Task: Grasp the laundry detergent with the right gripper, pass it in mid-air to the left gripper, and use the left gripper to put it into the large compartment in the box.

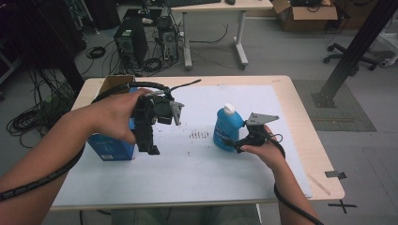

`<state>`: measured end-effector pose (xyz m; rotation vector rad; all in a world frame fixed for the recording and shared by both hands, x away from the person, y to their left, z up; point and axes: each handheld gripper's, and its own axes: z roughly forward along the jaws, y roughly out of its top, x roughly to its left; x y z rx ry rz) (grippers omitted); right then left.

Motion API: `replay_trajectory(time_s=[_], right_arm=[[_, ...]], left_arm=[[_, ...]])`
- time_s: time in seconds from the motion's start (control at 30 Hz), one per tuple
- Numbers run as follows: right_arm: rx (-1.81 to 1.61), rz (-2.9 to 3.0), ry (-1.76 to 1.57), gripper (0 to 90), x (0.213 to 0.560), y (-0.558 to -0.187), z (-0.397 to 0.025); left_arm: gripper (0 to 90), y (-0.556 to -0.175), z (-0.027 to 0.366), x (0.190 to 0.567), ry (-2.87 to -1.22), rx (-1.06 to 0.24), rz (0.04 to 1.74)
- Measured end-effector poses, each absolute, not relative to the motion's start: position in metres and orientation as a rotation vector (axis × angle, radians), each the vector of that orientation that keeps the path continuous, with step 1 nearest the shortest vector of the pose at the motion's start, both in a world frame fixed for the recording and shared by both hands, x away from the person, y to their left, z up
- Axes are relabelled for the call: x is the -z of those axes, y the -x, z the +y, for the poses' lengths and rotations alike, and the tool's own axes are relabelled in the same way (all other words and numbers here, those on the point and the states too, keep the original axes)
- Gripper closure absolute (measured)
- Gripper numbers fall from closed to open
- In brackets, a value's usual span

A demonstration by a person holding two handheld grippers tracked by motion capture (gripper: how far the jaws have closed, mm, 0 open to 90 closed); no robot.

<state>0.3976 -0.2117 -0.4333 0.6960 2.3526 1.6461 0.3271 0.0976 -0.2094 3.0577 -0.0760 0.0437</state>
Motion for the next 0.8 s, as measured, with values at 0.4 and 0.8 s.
replay_trajectory(time_s=[0.4,0.8], right_arm=[[-1.649,2.296,-0.717,0.3,0.436,-0.395,-0.202],[-1.649,2.258,-0.728,2.7,0.436,-0.394,-0.198]], left_arm=[[0.2,-0.327,0.100,0.211,-3.051,-0.059,-0.071],[0.2,-0.325,0.102,0.211,-3.045,-0.067,-0.075]])
